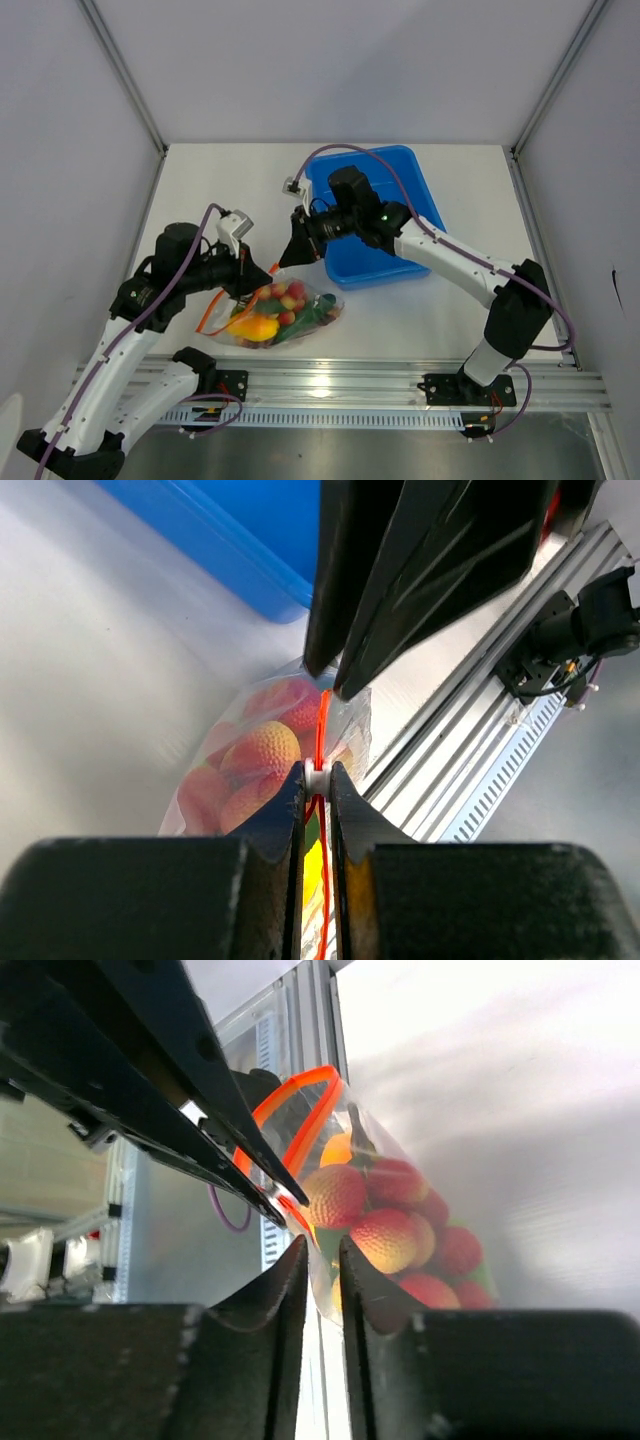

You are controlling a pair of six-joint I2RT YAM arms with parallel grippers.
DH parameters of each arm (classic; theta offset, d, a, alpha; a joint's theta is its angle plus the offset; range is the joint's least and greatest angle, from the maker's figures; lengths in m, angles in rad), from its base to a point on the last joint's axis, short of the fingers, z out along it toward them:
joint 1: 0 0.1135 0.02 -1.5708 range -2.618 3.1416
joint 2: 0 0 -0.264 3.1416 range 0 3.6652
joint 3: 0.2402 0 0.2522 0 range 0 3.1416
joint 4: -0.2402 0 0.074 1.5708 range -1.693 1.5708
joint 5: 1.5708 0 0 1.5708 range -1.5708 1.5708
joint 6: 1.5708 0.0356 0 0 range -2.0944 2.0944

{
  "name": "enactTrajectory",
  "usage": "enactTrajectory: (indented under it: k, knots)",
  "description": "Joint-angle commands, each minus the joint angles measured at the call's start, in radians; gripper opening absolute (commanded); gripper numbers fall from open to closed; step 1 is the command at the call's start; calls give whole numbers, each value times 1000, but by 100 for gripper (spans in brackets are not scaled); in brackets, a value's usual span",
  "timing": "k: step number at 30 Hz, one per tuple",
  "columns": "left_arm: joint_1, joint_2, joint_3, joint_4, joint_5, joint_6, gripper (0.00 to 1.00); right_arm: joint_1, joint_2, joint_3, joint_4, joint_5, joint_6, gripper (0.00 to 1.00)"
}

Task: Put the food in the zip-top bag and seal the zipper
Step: Zip the zipper food storage bag at the center of the board.

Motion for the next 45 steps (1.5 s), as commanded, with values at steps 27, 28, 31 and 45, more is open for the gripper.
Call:
enactTrajectory:
  k: [27, 28, 31, 45]
  knots:
    - [7, 4, 14, 11, 72, 33, 1, 25, 161, 250, -225, -178, -189, 27]
    - [7, 6, 13, 13, 72, 31, 1, 25, 155, 247, -203, -175, -177, 27]
    - [5, 8, 7, 9, 72, 33, 1, 27, 149, 236, -182, -172, -164, 22]
    - [7, 38, 34, -27, 31, 4, 1, 86, 30, 101, -100, 275, -132, 0]
